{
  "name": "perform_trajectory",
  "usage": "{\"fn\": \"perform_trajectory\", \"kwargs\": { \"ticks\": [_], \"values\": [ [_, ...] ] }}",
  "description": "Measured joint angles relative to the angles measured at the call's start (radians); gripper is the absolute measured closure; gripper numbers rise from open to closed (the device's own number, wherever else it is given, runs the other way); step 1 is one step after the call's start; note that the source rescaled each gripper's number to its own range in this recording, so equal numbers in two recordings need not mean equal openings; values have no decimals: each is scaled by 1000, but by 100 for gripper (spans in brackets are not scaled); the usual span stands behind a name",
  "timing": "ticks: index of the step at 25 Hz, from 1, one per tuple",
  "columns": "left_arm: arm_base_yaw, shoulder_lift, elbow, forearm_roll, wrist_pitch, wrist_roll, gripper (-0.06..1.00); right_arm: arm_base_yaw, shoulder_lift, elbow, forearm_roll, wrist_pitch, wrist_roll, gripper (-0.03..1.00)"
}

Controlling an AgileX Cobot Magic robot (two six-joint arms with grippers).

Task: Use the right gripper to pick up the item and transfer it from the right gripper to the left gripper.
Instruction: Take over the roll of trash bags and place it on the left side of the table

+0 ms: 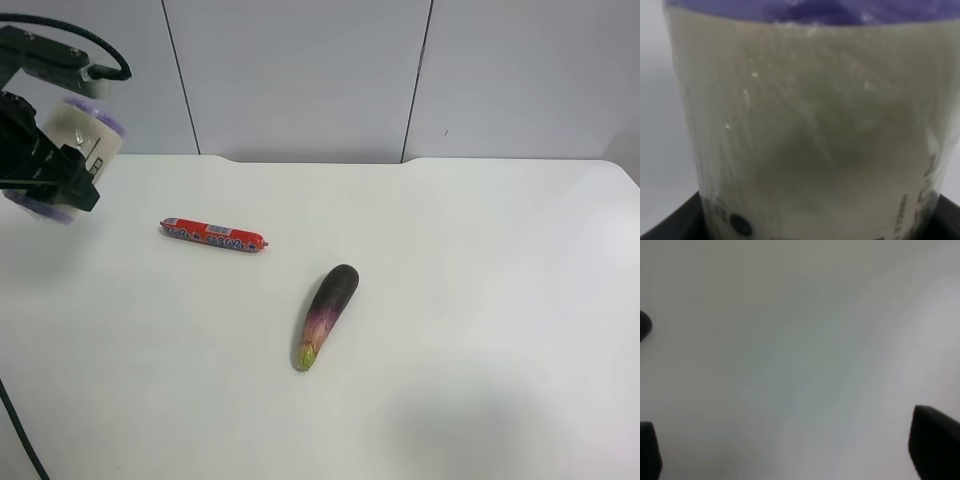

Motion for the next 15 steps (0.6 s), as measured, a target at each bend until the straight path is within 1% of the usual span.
{"fn": "perform_trajectory", "kwargs": {
  "ticks": [2,6,10,15],
  "values": [
    [15,53,0,0,13,0,94,0,0,0,0,0,-1,-3],
    [16,148,0,-5,18,0,94,0,0,0,0,0,-1,-3],
    [17,234,0,-36,17,0,94,0,0,0,0,0,-1,-3],
    [17,332,0,-52,15,-2,94,0,0,0,0,0,-1,-3]
  ]
}}
